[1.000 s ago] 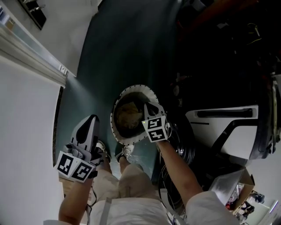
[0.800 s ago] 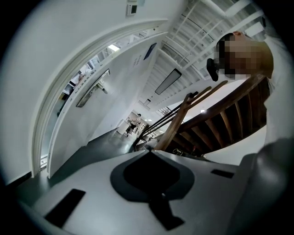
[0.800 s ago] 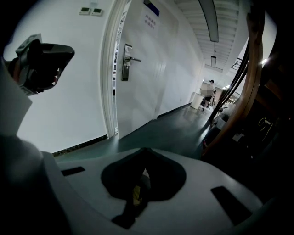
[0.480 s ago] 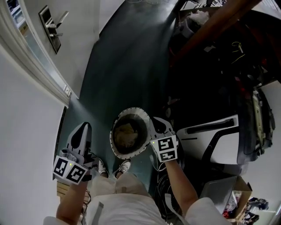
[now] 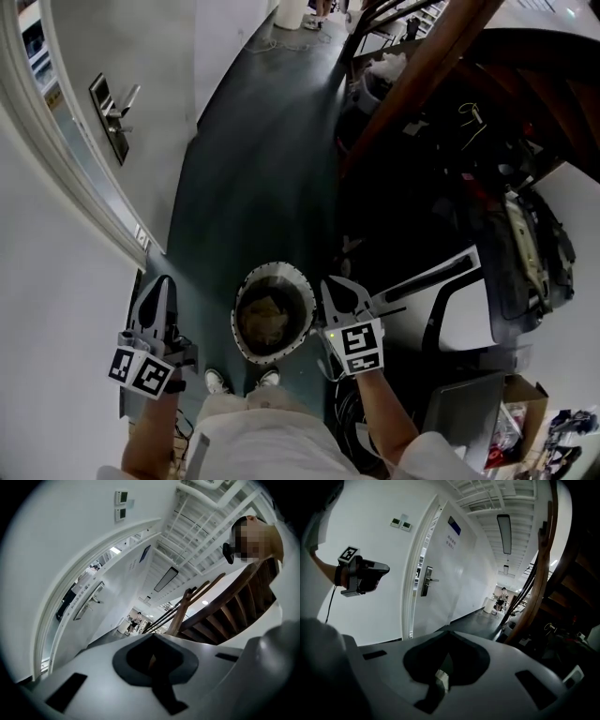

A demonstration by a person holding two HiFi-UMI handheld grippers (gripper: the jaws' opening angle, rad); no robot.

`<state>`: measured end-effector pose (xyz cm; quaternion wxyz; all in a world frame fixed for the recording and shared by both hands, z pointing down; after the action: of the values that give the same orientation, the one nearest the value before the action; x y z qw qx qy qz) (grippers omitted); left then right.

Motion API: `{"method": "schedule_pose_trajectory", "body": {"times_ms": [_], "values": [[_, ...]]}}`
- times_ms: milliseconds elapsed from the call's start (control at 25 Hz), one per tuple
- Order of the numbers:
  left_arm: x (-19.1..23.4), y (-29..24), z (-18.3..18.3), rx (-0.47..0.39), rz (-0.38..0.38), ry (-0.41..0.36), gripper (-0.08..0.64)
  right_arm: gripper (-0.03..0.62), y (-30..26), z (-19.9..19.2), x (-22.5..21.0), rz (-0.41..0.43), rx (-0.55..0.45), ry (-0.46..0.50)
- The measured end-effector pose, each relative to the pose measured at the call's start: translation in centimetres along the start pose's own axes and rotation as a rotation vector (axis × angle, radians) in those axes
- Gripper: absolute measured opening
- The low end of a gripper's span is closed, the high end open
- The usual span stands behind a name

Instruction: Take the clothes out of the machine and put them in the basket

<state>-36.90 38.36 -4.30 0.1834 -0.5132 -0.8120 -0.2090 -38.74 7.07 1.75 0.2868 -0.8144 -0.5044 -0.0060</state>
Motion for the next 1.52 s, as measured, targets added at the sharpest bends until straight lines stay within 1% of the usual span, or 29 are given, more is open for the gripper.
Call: {"method": "schedule_pose_trajectory", "body": {"times_ms": [200,320,480,640,1000,1200,1520], "values": [[-1.2,0.8,1.8,-0.031,-0.004,-0.025,0.011,0.014,4.2,0.6,-1.8,-0.092,-0.010,-0.019],[-1.3,1.4,2.6,-0.043,0.008,-0.030,0.011,0.014,6.4,0.5,-2.4,-0.138,-0.012,-0.047],[-1.2,2.3,4.2,-0.078,0.030,-0.046,0.011,0.014,9.1,1.1,-3.4,-0.198,-0.041,-0.069],[-1.3,3.0,4.2,-0.065,0.038,-0.065,0.011,0.014,11.4,1.2,-4.6,-0.252,-0.065,-0.112],[-1.8,3.2,4.3,-0.077,0.034,-0.072,0.011,0.014,13.0,0.5,-5.3,-0.296,-0.064,-0.109],[-1.9,3.5,3.9,-0.072,0.038,-0.067,0.011,0.014,13.2,0.1,-5.2,-0.298,-0.062,-0.109],[-2.4,3.6,3.7,-0.064,0.036,-0.069,0.011,0.014,13.3,0.5,-4.9,-0.288,-0.081,-0.110]]}}
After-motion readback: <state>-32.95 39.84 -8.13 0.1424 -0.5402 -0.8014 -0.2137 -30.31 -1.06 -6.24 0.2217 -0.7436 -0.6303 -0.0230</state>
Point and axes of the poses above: the fingertips, and each gripper's own axes: y backward along the fingers, x to its left, z out of its top, the point moved 2 cm from there along y, backward along the fingers, and after that the axes turned 1 degree about -z, right-handed, at the moved point
